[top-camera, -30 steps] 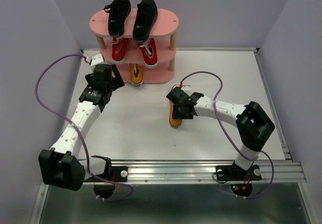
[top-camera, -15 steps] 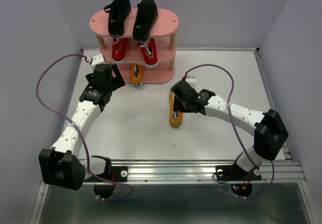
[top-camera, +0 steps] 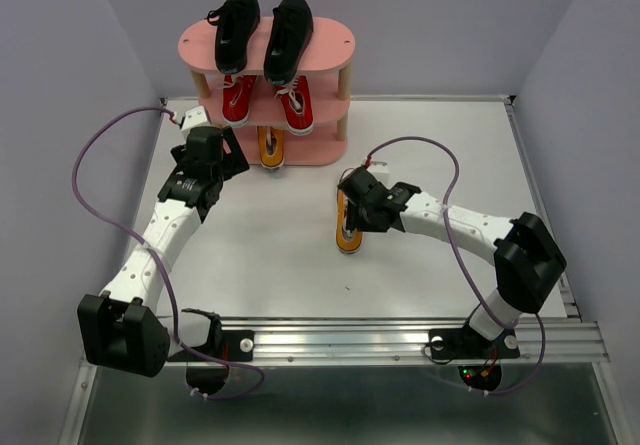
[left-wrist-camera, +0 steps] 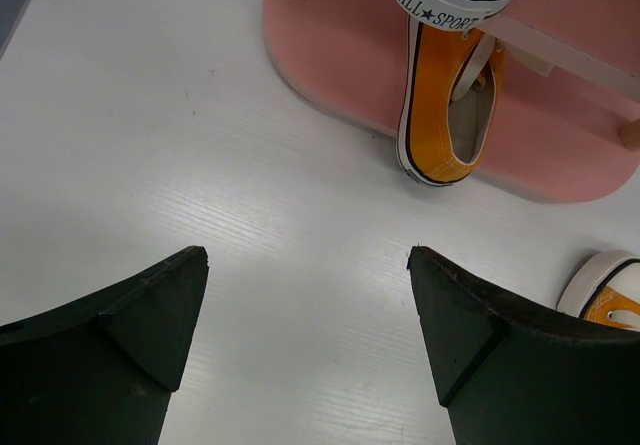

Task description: Place and organize the shoes onto the shoe shelf

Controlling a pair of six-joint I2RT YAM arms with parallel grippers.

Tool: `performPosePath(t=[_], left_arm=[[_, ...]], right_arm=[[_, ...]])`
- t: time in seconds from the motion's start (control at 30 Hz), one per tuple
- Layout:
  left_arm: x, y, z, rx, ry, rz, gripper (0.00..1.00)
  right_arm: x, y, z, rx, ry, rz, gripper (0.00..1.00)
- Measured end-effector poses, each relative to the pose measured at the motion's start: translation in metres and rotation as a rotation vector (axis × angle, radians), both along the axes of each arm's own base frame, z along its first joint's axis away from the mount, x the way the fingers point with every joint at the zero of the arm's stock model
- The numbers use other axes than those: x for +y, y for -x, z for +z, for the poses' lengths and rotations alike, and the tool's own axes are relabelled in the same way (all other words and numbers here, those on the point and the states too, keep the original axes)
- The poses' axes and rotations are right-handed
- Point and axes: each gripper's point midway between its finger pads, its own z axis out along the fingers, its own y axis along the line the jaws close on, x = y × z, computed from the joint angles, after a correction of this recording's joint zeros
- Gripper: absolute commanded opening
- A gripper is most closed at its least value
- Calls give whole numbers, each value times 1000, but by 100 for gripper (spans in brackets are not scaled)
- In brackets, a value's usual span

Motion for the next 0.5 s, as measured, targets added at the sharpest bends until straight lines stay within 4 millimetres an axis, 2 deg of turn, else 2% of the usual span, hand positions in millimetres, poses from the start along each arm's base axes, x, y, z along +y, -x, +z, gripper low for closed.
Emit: performPosePath(t=[0.2, 0.5], left_arm=[[-1, -1, -4, 11, -1, -3, 93], [-1, -1, -4, 11, 0, -3, 93]], right_arm=[[-2, -1, 0, -7, 8, -7, 56], [-2, -3, -20, 21, 46, -7, 56]])
